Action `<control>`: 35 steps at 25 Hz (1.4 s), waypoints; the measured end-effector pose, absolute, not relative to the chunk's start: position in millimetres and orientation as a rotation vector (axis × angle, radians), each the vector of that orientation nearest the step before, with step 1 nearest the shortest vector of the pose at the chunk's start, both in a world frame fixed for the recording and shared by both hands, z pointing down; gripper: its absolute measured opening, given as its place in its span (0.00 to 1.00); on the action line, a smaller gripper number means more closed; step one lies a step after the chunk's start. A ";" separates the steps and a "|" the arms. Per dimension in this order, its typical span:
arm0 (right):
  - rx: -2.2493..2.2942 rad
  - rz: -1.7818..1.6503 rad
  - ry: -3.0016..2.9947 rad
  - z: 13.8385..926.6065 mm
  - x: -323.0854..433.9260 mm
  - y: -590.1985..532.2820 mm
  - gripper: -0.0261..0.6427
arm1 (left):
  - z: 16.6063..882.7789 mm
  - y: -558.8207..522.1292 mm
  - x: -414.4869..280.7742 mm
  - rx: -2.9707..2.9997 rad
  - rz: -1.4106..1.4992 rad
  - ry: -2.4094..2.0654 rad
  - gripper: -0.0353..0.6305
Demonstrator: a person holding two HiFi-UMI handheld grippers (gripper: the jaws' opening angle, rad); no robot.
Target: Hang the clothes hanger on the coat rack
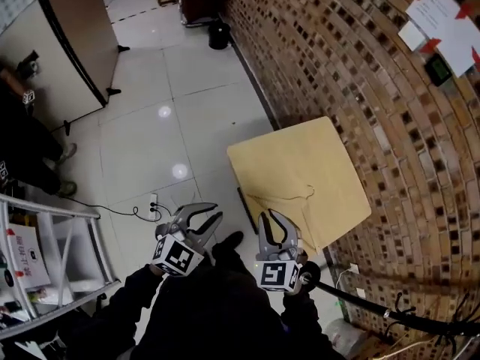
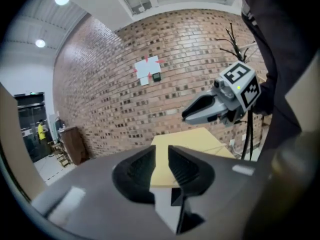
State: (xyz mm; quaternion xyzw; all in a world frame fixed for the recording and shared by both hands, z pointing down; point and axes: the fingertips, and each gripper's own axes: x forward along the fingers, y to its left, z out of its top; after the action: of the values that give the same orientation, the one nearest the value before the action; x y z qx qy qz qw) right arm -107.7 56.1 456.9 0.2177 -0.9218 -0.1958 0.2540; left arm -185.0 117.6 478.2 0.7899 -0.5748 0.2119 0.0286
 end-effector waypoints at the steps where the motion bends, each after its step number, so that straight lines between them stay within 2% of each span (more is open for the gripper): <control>1: 0.632 -0.514 -2.489 459.7 -98.0 41.5 0.14 | 476.7 98.6 -177.1 2.469 0.654 -1.733 0.16; 12: 1.059 -0.243 -2.253 516.9 26.5 -48.8 0.14 | 540.3 -34.2 -79.1 2.781 0.854 -1.088 0.18; 17: 1.081 -0.016 -2.135 585.1 76.8 -64.9 0.25 | 618.4 -56.5 -42.4 2.714 1.004 -0.736 0.22; 25: 0.870 0.278 -1.941 708.8 117.4 -81.9 0.29 | 756.1 -75.4 -19.7 2.529 1.340 -0.339 0.26; 35: 0.623 0.429 -1.789 780.2 129.7 -83.6 0.26 | 811.9 -59.9 -7.3 2.376 1.472 -0.072 0.26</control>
State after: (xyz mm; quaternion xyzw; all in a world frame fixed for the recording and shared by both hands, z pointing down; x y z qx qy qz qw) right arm 129.7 -83.6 780.2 0.2646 -0.7604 0.1823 0.5643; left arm -7.3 -59.9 811.9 0.8372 -0.0253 0.5186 0.1719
